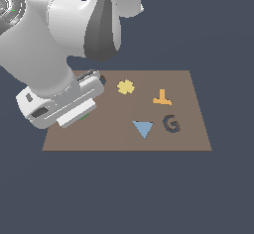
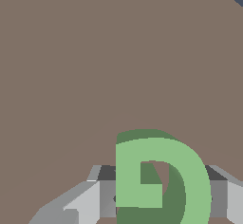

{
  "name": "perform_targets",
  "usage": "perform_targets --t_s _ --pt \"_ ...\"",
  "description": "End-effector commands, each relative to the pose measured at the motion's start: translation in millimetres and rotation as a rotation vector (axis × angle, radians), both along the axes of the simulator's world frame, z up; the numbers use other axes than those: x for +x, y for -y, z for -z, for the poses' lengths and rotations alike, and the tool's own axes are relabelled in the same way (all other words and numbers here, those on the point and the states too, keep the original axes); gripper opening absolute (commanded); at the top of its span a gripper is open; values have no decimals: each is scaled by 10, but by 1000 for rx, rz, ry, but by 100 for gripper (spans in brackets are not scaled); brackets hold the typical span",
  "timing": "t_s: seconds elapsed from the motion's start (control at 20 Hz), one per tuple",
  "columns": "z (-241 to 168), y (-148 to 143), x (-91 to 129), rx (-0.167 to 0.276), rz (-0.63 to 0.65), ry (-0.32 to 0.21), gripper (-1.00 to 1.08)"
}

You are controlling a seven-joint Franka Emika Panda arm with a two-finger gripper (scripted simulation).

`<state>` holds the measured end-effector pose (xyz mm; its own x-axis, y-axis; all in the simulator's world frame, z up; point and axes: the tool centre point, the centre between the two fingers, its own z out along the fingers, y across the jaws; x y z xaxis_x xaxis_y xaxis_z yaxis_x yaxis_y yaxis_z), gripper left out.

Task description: Insert a designated object into the corresponding slot on a board.

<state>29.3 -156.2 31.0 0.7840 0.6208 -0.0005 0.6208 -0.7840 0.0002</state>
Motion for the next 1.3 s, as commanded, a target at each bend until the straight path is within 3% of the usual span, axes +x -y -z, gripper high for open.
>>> perform_targets --t_s 0.0,0.65,1.25 --pt "-6 -135 -16 0 19 0 -100" --pt "-39 -1219 -54 0 190 0 -100" --pt "-73 -2303 127 1 360 0 -100"
